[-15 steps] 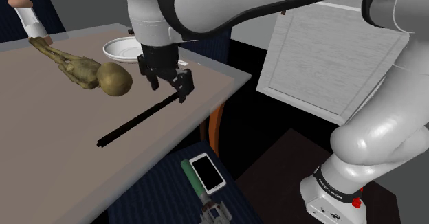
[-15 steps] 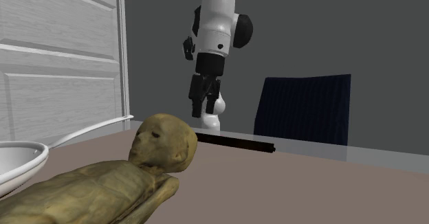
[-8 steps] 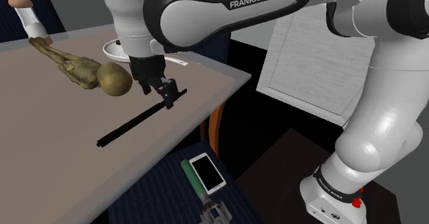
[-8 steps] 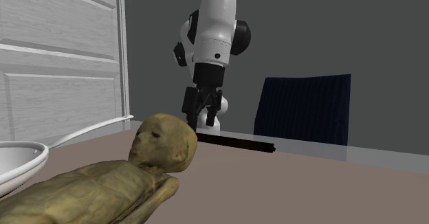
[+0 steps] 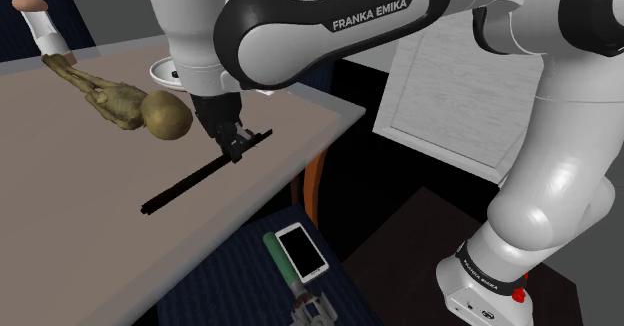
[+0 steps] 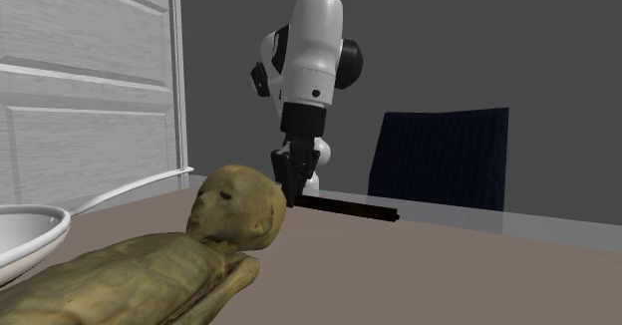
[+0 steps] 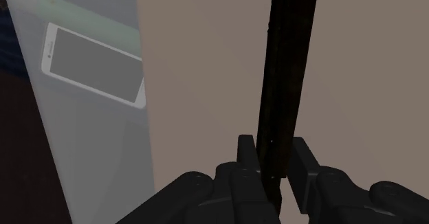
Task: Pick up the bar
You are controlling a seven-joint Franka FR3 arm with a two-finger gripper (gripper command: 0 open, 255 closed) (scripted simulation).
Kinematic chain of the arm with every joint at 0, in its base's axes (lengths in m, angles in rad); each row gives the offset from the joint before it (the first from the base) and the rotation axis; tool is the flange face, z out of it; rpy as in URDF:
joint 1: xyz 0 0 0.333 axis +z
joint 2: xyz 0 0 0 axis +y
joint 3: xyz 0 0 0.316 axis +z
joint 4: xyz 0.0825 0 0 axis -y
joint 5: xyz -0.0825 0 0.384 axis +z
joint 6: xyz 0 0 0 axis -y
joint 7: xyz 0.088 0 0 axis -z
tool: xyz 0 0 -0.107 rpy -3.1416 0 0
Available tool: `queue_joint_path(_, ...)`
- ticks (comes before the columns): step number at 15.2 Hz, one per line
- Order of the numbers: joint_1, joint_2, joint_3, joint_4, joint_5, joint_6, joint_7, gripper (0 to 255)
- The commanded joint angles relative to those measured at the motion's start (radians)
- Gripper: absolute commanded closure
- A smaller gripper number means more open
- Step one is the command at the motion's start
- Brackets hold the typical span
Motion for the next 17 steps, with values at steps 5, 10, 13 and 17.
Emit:
queue_joint_path(5,-0.004,0.001,-0.002,-0.006,0.000,0.003,-0.001,255)
queue_joint_path(10,0.000,-0.009,0.006,0.043,0.014,-0.046,-0.017,255)
queue_joint_path(13,0.003,-0.015,0.011,0.078,0.023,-0.082,-0.027,255)
queue_joint_path(17,0.013,-0.020,0.014,0.129,0.031,-0.132,-0.040,255)
